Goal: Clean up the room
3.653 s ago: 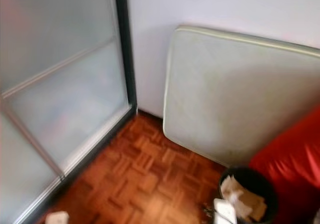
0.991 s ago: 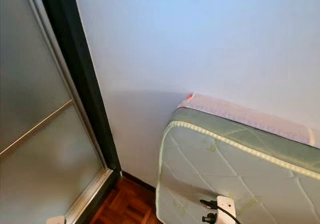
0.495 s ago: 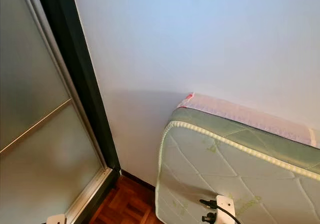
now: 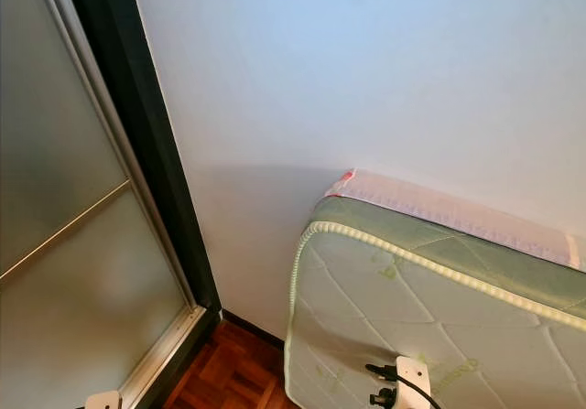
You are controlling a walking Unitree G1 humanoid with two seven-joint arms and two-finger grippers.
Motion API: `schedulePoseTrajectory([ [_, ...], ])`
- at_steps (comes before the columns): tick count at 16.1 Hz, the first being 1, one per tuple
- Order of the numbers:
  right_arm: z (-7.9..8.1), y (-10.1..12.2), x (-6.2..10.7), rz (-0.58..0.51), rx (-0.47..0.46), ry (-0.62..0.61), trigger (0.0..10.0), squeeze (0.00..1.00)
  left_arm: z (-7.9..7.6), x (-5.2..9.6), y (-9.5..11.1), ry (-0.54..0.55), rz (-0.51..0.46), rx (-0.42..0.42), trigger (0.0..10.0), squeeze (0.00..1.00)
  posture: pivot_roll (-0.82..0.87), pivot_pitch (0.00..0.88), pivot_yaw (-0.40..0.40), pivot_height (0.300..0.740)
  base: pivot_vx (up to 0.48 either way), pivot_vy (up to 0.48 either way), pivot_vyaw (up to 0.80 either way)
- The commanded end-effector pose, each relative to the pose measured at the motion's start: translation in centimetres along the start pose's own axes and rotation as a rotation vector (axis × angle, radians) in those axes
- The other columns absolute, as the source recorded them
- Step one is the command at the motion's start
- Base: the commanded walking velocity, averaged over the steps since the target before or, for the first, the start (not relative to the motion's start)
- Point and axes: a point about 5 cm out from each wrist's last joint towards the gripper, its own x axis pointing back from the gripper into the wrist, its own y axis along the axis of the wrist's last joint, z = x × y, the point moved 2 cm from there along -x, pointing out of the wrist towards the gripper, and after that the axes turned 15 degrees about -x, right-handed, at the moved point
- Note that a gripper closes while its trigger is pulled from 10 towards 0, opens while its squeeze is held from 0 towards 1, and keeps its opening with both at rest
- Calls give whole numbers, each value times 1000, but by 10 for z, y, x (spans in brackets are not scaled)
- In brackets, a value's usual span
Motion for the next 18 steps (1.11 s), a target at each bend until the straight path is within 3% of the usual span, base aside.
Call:
schedulePoseTrajectory([
  [1,-1,6,0,-12,-1,-4,10000,0,0,1,-4,-4,15,-8,10000,0,204,0,-69,740,0,0,0],
  [2,-1,6,0,-12,-1,-4,10000,0,0,1,-4,-4,15,-8,10000,0,204,0,-69,740,0,0,0],
  [4,10,15,-3,-24,-3,38,10000,0,-20,-1,3,-50,6,-18,10000,0,195,0,-93,740,0,0,0],
  [18,8,11,-2,-11,3,40,10000,0,-23,-3,16,-52,-48,-27,10000,0,198,0,-81,740,0,0,0],
])
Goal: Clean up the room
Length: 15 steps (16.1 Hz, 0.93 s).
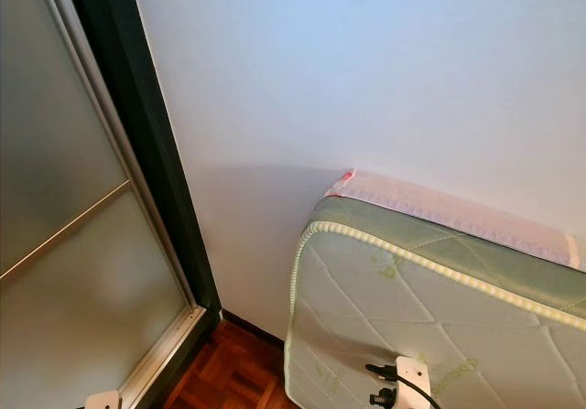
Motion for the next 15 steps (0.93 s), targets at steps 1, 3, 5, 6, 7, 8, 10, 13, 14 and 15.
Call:
schedulePoseTrajectory([
  [1,8,11,-2,-11,3,40,10000,0,-23,-3,16,-52,-48,-27,10000,0,198,0,-81,740,0,0,0],
  [3,9,10,-2,-10,7,42,10000,0,-23,-4,20,-54,-66,-31,10000,0,200,0,-80,740,0,0,0],
  [5,9,10,-2,-10,10,44,10000,0,-24,-4,22,-56,-76,-34,10000,0,200,0,-80,740,0,0,0],
  [6,9,10,-2,-9,11,44,10000,0,-24,-4,21,-63,-70,-41,10000,0,204,0,-80,740,0,0,0],
  [7,9,10,-2,-9,11,44,10000,0,-24,-4,21,-65,-68,-44,10000,0,211,0,-76,740,0,0,0],
  [8,9,9,-2,-7,10,44,10000,0,-24,-4,18,-67,-54,-56,10000,0,210,0,-68,740,0,0,0],
  [10,12,6,-2,-3,5,47,10000,0,-21,-3,13,-70,-35,-71,10000,0,205,0,-53,740,0,0,0],
  [13,14,3,-2,3,1,50,10000,0,-18,-3,11,-70,-27,-81,10000,0,204,0,-42,740,0,0,0],
  [14,14,2,-2,5,0,51,10000,0,-17,-3,10,-69,-25,-83,10000,0,204,0,-41,740,0,0,0],
  [15,15,0,-2,7,-8,51,10000,0,-14,-3,10,-66,-23,-86,10000,0,200,0,-33,740,0,0,0],
])
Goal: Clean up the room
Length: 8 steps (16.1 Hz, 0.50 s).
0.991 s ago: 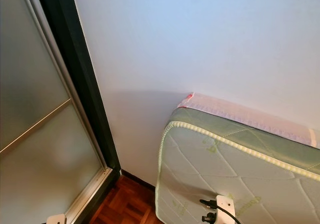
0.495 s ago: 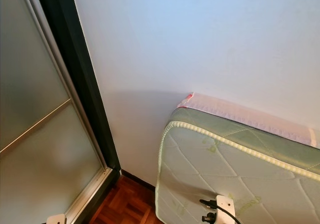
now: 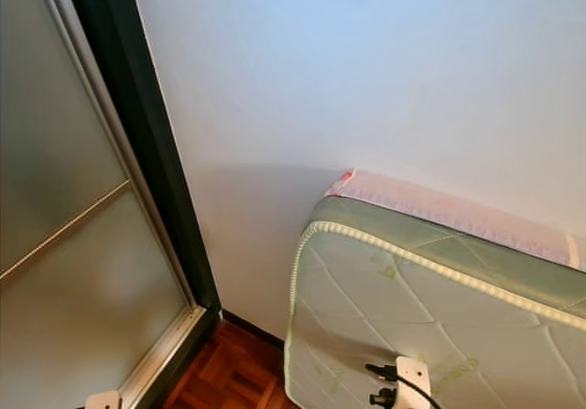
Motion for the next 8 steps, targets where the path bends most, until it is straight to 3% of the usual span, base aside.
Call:
schedulePoseTrajectory([
  [1,14,-1,-2,8,-14,48,10000,0,-12,-3,10,-63,-21,-89,10000,0,198,0,-32,740,0,0,0],
  [8,11,-1,-2,7,-14,39,10000,0,-17,-4,14,-62,-24,-84,10000,0,204,0,-50,740,0,0,0],
])
